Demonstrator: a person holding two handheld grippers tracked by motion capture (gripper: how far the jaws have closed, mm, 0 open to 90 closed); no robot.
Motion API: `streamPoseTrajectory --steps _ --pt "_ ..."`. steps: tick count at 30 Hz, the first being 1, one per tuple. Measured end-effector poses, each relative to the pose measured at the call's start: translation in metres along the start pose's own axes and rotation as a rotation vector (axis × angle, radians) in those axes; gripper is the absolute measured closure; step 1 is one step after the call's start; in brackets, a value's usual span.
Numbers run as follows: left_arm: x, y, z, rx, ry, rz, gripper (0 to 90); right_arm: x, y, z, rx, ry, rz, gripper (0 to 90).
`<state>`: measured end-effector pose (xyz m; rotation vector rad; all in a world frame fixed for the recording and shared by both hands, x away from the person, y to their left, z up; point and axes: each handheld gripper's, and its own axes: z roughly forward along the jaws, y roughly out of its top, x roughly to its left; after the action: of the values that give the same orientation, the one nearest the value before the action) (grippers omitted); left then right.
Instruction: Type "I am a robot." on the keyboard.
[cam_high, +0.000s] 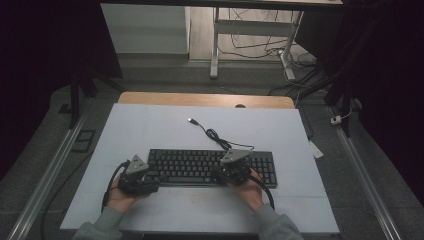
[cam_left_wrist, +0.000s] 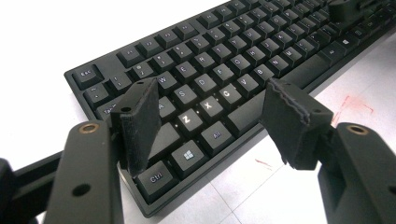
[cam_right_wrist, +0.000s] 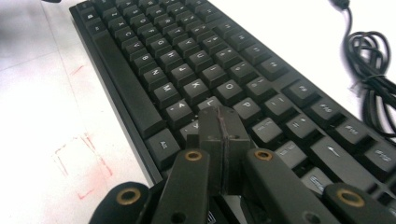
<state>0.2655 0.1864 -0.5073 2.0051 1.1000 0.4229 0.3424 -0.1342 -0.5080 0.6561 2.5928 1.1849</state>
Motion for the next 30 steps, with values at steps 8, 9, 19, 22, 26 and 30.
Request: streamPoseTrajectory --steps 8,9,19,22,26,30 --pt "0.0 0.0 0.002 0.007 0.002 -0.002 36.9 0.005 0.003 0.007 -0.001 0.01 -0.012 89.4" --pt "0.0 -0.001 0.002 0.008 0.002 -0.002 36.9 0.006 0.004 0.007 0.005 0.007 -0.019 89.4" --pt "0.0 -0.001 0.002 0.012 0.003 0.002 36.9 0.01 0.006 0.015 0.025 0.012 -0.026 89.4" --pt "0.0 -0.001 0.002 0.013 0.002 0.002 36.9 0.009 0.005 0.017 0.023 0.017 -0.017 89.4" --pt "0.0 -0.001 0.003 0.016 0.002 0.005 36.9 0.008 0.004 0.02 0.041 0.006 -0.022 89.6" --pt "0.0 -0.001 0.003 0.015 0.001 0.006 36.9 0.008 0.004 0.018 0.028 0.007 -0.02 89.6"
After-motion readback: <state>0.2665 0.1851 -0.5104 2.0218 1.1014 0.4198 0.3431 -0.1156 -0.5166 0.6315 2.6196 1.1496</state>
